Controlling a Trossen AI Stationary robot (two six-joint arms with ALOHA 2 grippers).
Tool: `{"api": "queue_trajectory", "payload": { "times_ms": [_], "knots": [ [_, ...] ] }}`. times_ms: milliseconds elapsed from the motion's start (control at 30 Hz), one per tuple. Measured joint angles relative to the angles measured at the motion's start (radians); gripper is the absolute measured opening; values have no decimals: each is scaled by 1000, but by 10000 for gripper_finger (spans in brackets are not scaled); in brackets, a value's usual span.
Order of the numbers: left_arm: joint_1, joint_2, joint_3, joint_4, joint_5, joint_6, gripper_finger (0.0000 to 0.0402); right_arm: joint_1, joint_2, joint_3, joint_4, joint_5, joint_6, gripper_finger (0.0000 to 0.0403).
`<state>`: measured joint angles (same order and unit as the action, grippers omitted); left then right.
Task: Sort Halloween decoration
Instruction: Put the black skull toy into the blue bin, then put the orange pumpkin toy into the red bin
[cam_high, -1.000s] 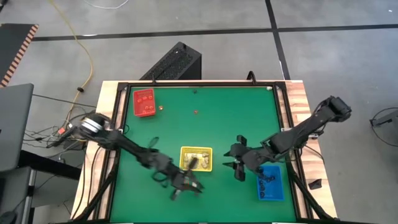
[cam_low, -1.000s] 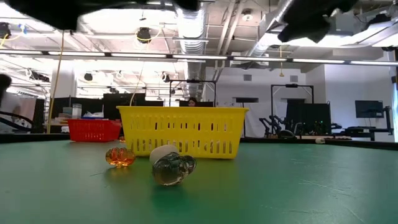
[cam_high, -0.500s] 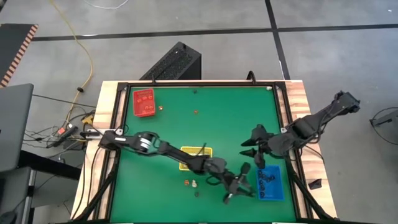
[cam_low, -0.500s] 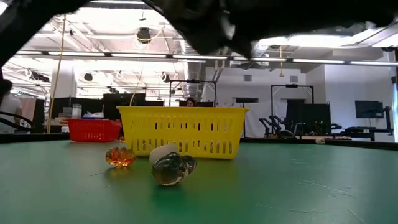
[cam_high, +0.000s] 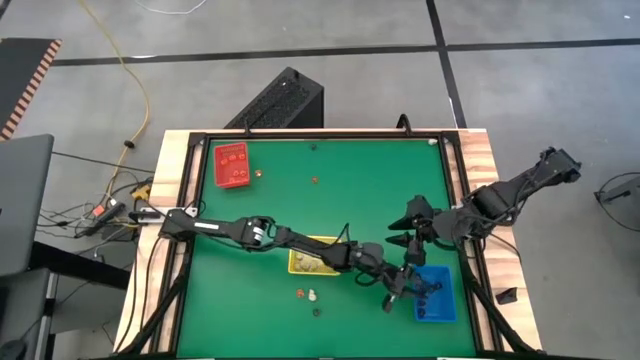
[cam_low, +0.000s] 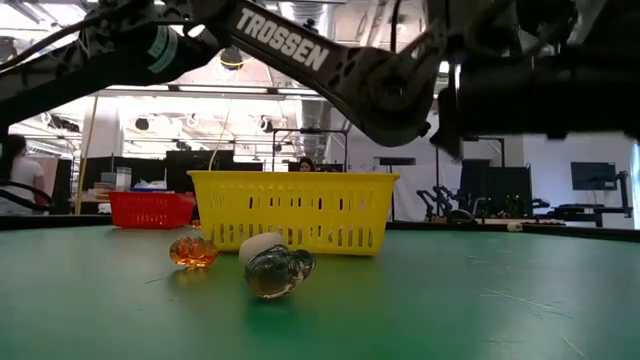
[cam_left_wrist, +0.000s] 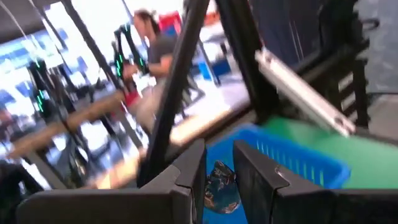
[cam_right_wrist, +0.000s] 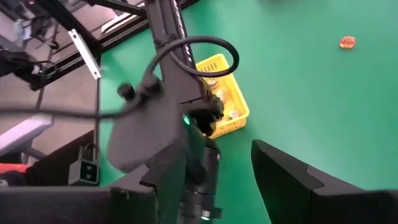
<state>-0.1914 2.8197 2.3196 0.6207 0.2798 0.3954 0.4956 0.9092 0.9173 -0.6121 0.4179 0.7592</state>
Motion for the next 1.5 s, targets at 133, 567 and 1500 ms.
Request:
{"api": "queue_trajectory", "payload": {
  "times_ms": [133, 567, 1500],
  "knots": [
    [15, 0, 0, -85, -3, -14, 66, -10, 16, 0, 16, 2, 0, 212],
    [22, 0, 0, -87, -59, -1, 128, -82, 31, 0, 18, -31, -3, 212],
    [39, -609, 4, -1633, -582, 5, 96, -774, 154, 0, 180, -199, -419, 212]
  ]
}}
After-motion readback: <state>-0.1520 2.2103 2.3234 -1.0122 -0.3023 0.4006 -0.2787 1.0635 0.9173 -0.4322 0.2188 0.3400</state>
